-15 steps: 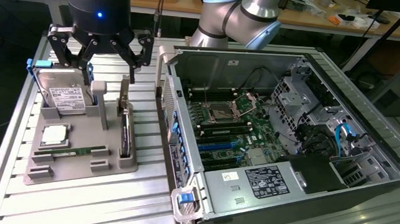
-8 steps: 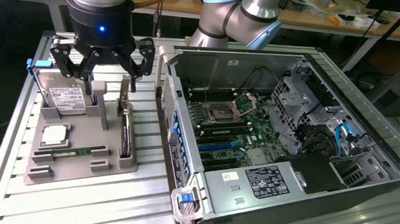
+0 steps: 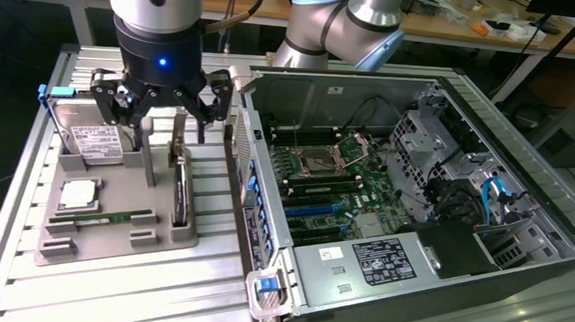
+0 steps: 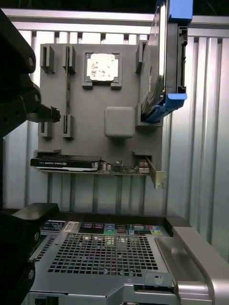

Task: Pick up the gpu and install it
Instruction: 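Pick up the gpu and move the gpu toward the slot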

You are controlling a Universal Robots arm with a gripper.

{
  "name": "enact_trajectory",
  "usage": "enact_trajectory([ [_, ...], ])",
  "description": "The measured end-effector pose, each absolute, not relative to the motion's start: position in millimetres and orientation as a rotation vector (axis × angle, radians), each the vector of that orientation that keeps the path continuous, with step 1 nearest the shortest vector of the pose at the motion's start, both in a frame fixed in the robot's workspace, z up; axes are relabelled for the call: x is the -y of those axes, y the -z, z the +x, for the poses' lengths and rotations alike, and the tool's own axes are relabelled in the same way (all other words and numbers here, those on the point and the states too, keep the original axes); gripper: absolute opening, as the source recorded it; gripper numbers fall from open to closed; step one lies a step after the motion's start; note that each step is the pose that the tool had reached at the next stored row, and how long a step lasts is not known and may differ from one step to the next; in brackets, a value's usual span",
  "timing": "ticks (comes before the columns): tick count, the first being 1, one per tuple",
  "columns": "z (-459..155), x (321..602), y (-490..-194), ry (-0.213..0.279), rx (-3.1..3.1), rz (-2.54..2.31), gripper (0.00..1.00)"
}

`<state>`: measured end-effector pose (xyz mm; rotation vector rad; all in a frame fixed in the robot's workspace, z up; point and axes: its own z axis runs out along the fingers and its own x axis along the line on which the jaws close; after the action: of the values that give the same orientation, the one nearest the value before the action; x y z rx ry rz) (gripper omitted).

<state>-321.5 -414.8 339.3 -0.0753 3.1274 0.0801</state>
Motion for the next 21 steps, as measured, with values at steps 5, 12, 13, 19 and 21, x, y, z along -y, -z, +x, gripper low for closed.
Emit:
enact_trajectory([
  [5,-317.6,416.3,-327.7,-0.08,-3.127,-0.075,0.78],
  [12,-316.9,417.4,-313.9,-0.08,-3.127,-0.075,0.78],
  [13,-316.9,417.7,-312.1,-0.08,-3.127,-0.075,0.78],
  [19,-316.7,418.9,-301.0,-0.08,-3.127,-0.075,0.78],
  [21,-316.6,419.4,-296.1,-0.08,-3.127,-0.075,0.78],
])
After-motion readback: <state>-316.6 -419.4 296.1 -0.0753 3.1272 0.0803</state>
